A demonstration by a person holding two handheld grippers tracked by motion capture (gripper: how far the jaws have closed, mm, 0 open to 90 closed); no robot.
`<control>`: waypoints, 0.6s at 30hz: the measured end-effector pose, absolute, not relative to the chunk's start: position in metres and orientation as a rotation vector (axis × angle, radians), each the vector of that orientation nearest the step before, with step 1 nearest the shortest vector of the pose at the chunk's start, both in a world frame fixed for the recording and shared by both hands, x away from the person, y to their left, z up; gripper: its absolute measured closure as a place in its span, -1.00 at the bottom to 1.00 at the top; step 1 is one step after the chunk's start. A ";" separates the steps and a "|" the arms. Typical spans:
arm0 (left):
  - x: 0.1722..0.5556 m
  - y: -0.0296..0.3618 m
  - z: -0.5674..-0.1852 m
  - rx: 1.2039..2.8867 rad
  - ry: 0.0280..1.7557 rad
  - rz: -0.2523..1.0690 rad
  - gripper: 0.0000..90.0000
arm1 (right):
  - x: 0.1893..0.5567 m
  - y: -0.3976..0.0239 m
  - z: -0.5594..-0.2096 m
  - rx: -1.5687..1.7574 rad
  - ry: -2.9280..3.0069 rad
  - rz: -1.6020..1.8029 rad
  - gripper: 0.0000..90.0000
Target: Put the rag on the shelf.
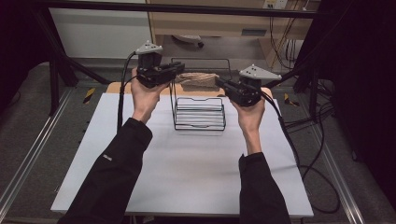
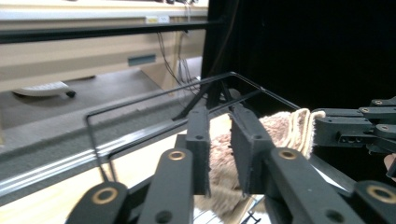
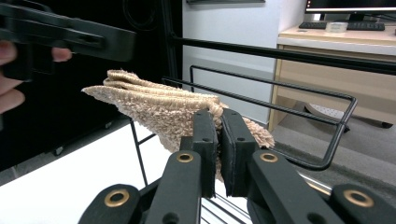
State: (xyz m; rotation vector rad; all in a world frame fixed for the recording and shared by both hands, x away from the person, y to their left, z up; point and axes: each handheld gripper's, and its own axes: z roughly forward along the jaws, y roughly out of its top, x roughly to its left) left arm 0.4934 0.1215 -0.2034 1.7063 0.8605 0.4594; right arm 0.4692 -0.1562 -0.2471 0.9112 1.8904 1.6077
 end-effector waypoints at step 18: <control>0.486 0.114 -0.231 1.812 0.820 0.413 0.98 | 0.466 -0.160 -0.254 0.883 1.959 1.583 0.73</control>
